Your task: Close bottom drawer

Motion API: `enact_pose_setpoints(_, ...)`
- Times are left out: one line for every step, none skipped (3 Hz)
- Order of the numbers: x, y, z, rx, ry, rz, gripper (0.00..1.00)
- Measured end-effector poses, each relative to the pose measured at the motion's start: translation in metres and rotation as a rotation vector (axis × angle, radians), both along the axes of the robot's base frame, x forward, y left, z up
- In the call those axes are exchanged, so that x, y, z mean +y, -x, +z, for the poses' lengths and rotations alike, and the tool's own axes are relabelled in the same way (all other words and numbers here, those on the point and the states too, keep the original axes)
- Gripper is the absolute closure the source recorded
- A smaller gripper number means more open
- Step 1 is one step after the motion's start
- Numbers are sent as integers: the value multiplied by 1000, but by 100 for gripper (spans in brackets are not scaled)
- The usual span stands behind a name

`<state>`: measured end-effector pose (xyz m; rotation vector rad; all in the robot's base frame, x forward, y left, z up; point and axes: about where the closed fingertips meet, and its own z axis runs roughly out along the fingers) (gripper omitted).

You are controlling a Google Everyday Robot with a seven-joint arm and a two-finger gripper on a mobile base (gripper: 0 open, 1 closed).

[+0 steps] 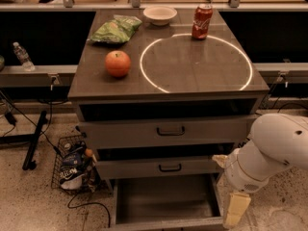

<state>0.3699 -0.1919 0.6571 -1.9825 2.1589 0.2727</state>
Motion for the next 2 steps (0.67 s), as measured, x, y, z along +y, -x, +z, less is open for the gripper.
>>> enact_pose_setpoints(3, 4, -21, -1, -17, -20, 0)
enact_pose_setpoints(14, 12, -102, -6, -43, -41, 0)
